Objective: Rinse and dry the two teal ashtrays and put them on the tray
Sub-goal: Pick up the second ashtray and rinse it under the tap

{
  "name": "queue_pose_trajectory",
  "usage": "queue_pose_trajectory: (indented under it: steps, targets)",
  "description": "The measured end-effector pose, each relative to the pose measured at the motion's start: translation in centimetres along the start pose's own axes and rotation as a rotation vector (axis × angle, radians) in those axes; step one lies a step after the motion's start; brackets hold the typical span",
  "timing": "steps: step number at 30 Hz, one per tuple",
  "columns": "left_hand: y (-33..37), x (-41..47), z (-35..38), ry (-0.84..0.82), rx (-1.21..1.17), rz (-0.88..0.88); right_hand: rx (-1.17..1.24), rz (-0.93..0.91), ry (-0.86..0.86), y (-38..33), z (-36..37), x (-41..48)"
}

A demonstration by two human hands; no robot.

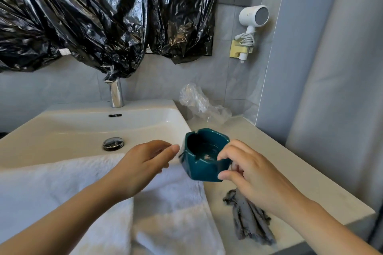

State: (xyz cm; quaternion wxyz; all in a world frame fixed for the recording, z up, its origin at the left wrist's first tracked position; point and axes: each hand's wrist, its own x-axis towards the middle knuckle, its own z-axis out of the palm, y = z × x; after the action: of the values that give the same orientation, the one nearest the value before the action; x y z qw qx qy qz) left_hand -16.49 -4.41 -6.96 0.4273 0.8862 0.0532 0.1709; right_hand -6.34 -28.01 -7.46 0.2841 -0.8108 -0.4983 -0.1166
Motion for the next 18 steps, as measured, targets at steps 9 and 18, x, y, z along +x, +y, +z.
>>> queue_pose_trajectory:
  steps: [9,18]
  targets:
    - [-0.5,-2.6,-3.6,-0.029,-0.386,-0.223,0.006,-0.208,-0.086,-5.1,2.3,2.2]
    - [-3.1,1.4,-8.6,0.313,-0.358,-0.274,0.099,-0.178,-0.035,-5.6,4.1,8.0]
